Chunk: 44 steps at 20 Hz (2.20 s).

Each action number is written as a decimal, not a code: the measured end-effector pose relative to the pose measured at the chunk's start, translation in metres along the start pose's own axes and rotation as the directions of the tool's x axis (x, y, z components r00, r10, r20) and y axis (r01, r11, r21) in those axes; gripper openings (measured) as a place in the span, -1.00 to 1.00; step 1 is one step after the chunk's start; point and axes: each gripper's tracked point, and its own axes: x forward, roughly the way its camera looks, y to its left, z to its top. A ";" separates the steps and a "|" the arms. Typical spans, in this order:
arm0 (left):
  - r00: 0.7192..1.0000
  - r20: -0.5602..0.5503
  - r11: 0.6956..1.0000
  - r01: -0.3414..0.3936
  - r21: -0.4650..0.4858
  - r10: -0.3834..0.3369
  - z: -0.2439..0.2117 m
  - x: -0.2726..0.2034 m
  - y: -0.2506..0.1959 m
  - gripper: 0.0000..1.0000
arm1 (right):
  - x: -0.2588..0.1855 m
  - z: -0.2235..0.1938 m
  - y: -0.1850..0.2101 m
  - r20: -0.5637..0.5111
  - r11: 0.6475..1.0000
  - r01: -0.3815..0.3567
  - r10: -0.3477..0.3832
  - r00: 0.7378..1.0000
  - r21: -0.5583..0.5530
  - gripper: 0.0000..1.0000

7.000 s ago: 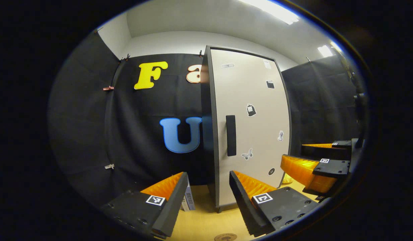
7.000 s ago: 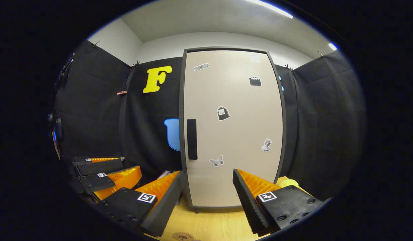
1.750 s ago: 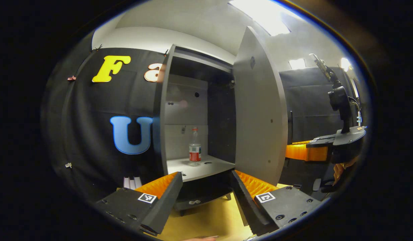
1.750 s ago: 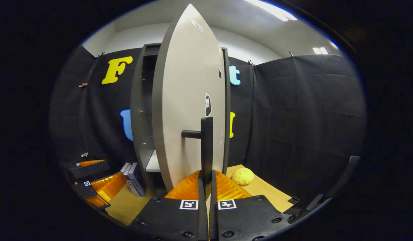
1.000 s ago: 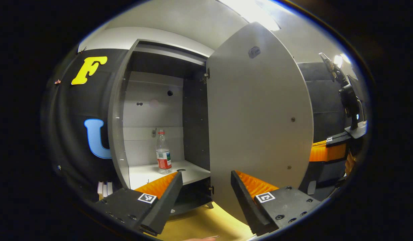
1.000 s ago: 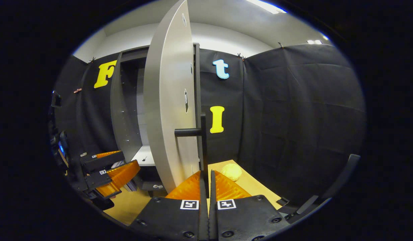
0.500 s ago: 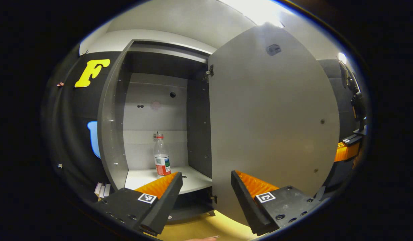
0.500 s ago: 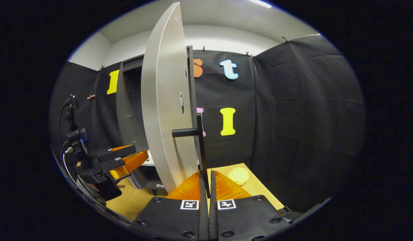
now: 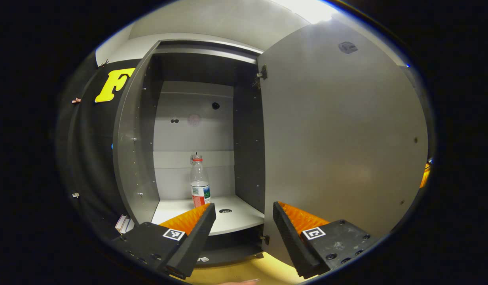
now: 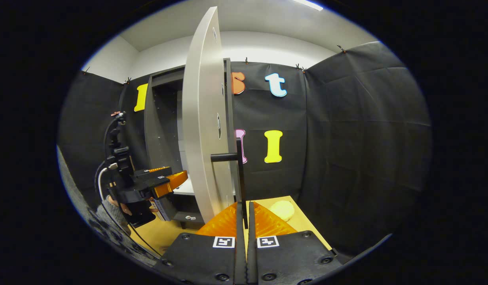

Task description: Open the cabinet door with the right hand, grasp the bottle in the cabinet with the left hand and place it on the coaster, then close the cabinet door with the right hand.

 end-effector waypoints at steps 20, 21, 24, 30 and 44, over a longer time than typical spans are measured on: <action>0.981 0.042 0.971 -0.192 0.145 0.188 -0.010 0.177 0.126 0.86 | -0.006 0.010 -0.189 0.183 0.731 0.679 -0.659 0.729 -0.071 0.95; 0.982 0.035 0.972 -0.190 0.139 0.187 -0.014 0.186 0.128 0.86 | -0.003 0.009 -0.190 0.179 0.729 0.680 -0.660 0.729 -0.082 0.87; 0.981 0.012 0.973 -0.195 0.122 0.195 -0.027 0.210 0.135 0.86 | 0.007 0.011 -0.187 0.174 0.727 0.678 -0.658 0.732 -0.105 0.94; 0.979 0.011 0.971 -0.204 0.122 0.204 -0.036 0.239 0.143 0.84 | 0.019 0.012 -0.192 0.155 0.736 0.673 -0.659 0.736 -0.071 0.94; 0.991 0.027 0.989 -0.134 0.070 0.132 -0.017 0.187 0.132 0.56 | -0.011 0.019 -0.160 0.177 0.740 0.669 -0.651 0.739 -0.071 0.93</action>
